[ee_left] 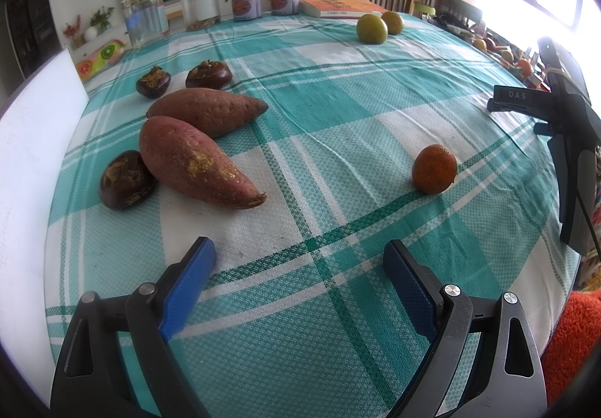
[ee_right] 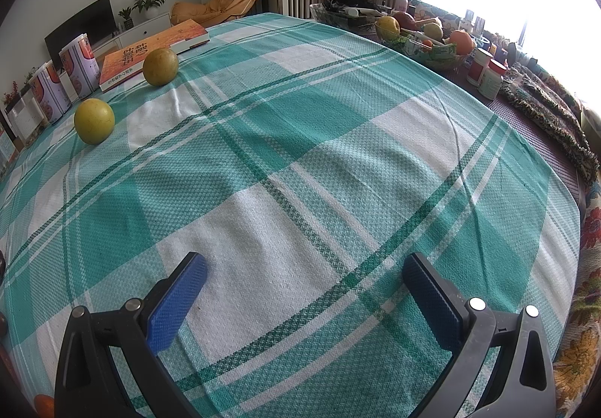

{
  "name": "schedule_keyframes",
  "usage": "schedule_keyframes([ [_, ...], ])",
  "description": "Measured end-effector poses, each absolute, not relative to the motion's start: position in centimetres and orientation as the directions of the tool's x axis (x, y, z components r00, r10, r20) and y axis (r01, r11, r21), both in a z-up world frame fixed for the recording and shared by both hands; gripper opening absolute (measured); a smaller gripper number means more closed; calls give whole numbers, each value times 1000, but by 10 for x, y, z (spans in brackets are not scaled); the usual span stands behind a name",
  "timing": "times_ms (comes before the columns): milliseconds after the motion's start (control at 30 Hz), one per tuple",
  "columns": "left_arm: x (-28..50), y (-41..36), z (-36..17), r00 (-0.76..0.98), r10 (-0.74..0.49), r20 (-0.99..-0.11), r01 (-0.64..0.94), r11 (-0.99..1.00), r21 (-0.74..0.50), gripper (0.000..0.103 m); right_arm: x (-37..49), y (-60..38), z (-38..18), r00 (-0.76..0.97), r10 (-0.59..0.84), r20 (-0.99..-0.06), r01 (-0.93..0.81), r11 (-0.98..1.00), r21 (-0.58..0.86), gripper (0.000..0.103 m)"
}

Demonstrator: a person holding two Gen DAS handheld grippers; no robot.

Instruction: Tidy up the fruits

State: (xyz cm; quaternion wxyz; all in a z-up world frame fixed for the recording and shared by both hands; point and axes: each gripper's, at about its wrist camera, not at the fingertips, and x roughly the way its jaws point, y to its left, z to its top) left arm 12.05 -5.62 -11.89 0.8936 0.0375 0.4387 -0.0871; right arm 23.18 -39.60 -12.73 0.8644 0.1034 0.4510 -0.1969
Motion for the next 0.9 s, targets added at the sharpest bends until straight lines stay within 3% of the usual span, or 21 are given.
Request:
schedule_keyframes([
  [667,120,-56,-119,600,-123,-791,189,982,-9,92,232,-396,-127,515,-247,-821,434,901,1,103],
  [900,119,-51,-117,602,-169,-781,193,979,-64,93,232,-396,-127,516,-247,-820,434,901,1,103],
])
